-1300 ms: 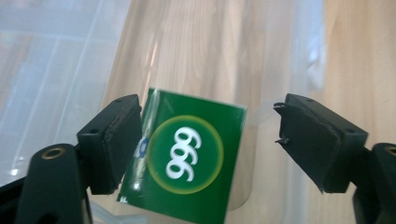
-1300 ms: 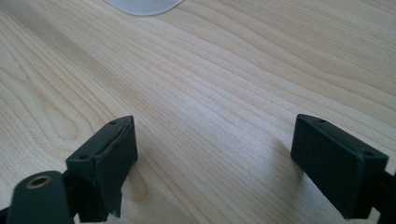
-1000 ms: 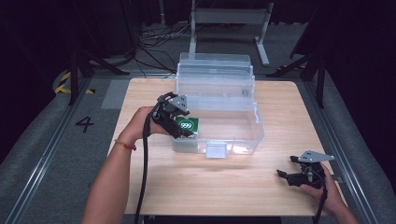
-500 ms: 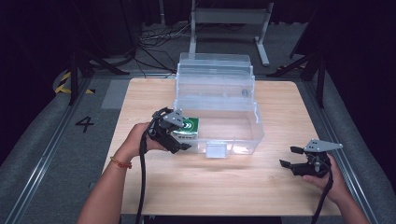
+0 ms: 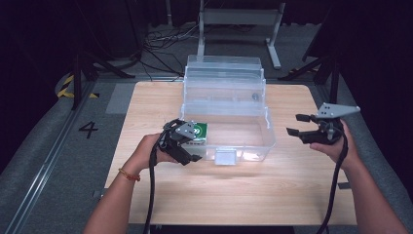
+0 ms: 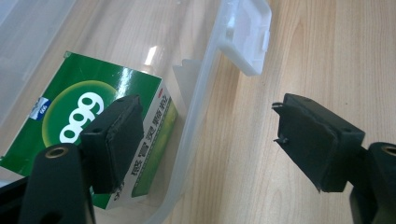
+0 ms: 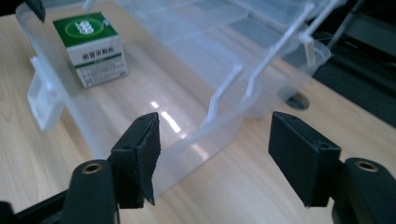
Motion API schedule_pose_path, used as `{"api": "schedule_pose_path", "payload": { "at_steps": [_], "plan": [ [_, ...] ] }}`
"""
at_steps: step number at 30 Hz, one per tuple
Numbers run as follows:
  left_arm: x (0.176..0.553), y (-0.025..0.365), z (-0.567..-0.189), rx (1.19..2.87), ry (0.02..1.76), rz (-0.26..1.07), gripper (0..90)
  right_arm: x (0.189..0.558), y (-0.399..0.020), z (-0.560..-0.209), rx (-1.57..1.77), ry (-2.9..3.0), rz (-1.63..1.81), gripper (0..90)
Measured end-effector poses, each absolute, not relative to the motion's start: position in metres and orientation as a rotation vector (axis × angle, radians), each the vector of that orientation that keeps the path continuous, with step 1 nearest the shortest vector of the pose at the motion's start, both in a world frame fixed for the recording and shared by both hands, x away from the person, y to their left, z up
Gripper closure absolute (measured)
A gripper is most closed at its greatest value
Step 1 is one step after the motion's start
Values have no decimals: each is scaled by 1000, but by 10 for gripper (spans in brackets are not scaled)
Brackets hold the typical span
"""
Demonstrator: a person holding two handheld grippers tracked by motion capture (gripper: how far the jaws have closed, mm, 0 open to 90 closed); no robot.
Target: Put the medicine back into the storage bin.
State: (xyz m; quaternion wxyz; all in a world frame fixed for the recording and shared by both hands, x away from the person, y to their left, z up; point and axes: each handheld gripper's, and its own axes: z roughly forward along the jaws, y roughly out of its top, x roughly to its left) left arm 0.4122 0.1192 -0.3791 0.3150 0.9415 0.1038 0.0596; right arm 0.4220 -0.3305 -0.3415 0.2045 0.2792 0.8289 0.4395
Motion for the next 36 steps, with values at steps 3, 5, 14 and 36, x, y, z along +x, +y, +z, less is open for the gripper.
{"api": "schedule_pose_path", "payload": {
  "at_steps": [3, 5, 14, 36],
  "plan": [
    [414, 117, -381, 2496, 275, 170, 289, 446, -318, -330, 764, 2320, 1233, 391],
    [412, 115, -381, 2515, 269, 172, 330, 458, -310, -323, 748, 2318, 1235, 414],
    [416, 108, -386, 2555, 244, 148, 509, 508, -269, -296, 703, 2331, 1228, 482],
    [426, 109, -397, 2587, 294, 80, 633, 572, -230, -313, 722, 2444, 1133, 506]
  ]
}}
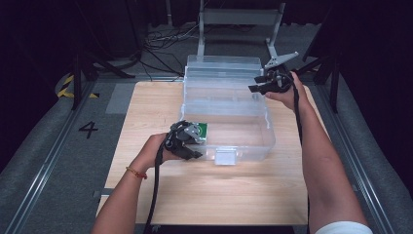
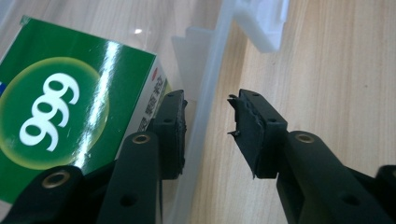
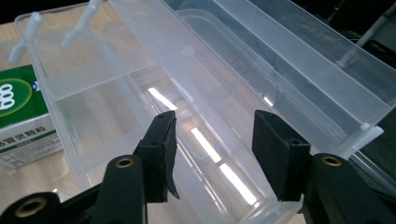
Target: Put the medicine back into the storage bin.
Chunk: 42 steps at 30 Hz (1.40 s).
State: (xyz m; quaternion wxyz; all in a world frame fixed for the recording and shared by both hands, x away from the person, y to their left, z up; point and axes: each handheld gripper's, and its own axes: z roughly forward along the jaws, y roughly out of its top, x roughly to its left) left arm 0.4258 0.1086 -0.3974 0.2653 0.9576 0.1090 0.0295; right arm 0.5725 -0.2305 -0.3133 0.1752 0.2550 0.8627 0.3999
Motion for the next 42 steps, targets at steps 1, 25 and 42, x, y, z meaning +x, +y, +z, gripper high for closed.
{"api": "schedule_pose_path", "payload": {
  "at_steps": [1, 25, 42],
  "plan": [
    [426, 110, -397, 2588, 279, 70, 647, 574, -229, -314, 727, 2445, 1120, 506],
    [432, 116, -402, 2592, 295, 87, 799, 590, -212, -328, 612, 2503, 882, 675],
    [431, 120, -405, 2531, 330, 81, 788, 602, -202, -317, 455, 2656, 793, 768]
  ]
}}
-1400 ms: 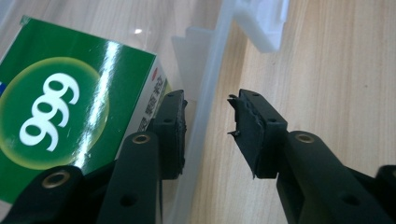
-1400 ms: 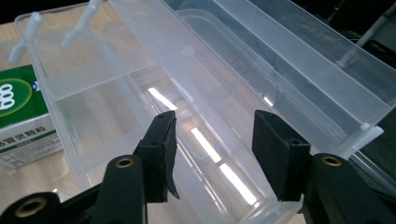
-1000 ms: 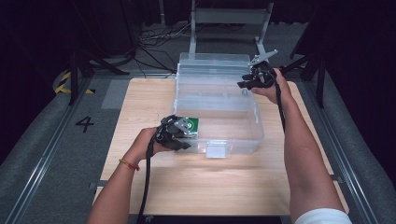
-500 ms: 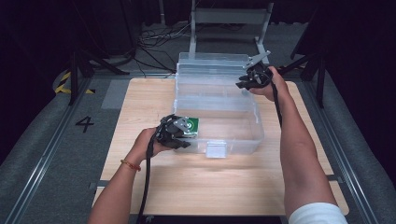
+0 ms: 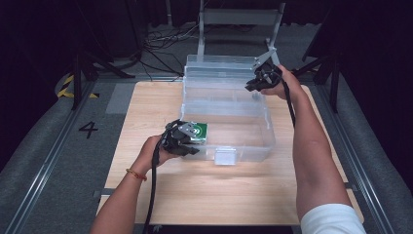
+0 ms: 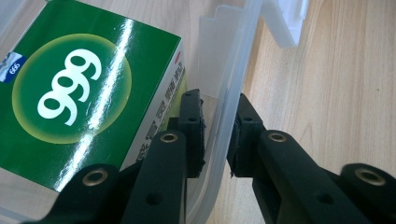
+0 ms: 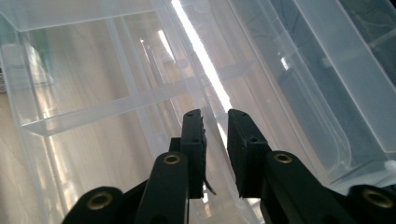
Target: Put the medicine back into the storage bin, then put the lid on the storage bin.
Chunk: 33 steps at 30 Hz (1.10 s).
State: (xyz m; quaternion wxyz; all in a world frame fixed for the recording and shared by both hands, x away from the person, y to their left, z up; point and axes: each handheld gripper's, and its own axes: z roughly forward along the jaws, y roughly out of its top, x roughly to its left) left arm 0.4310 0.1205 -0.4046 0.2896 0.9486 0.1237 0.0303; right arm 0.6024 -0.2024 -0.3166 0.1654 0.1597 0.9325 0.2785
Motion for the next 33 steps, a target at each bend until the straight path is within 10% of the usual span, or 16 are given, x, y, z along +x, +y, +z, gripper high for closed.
{"api": "schedule_pose_path", "payload": {
  "at_steps": [33],
  "plan": [
    [426, 121, -408, 2436, 393, 86, 760, 588, -197, -305, 324, 2673, 784, 876]
  ]
}}
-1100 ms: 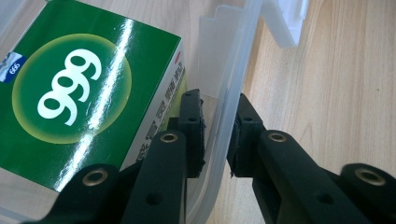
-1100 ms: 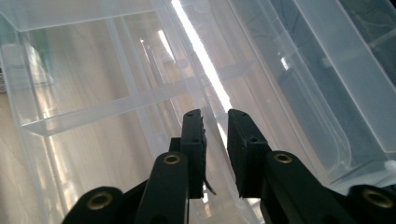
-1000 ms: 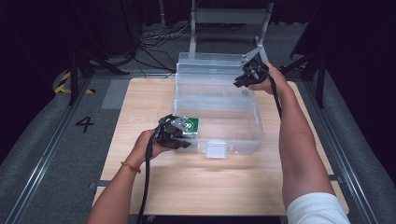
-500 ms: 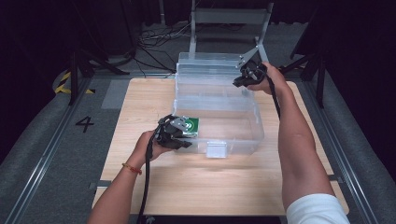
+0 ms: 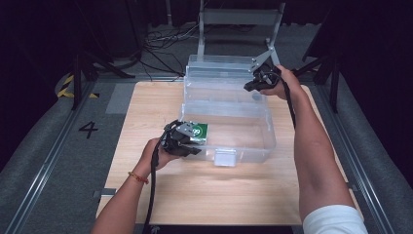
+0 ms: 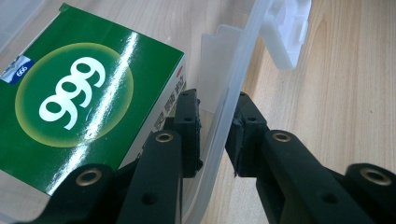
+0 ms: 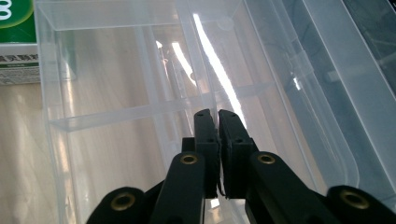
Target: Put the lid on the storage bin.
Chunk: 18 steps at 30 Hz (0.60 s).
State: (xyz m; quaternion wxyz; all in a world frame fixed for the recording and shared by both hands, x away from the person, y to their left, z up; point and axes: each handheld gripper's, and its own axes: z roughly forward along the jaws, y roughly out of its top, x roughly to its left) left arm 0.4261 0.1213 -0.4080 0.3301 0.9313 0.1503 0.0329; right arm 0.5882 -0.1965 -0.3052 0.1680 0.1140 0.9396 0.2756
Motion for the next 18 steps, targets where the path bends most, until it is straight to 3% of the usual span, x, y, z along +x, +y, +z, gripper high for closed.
{"api": "schedule_pose_path", "payload": {
  "at_steps": [18],
  "plan": [
    [422, 114, -406, 2457, 425, 106, 729, 570, -198, -294, 226, 2681, 763, 900]
  ]
}}
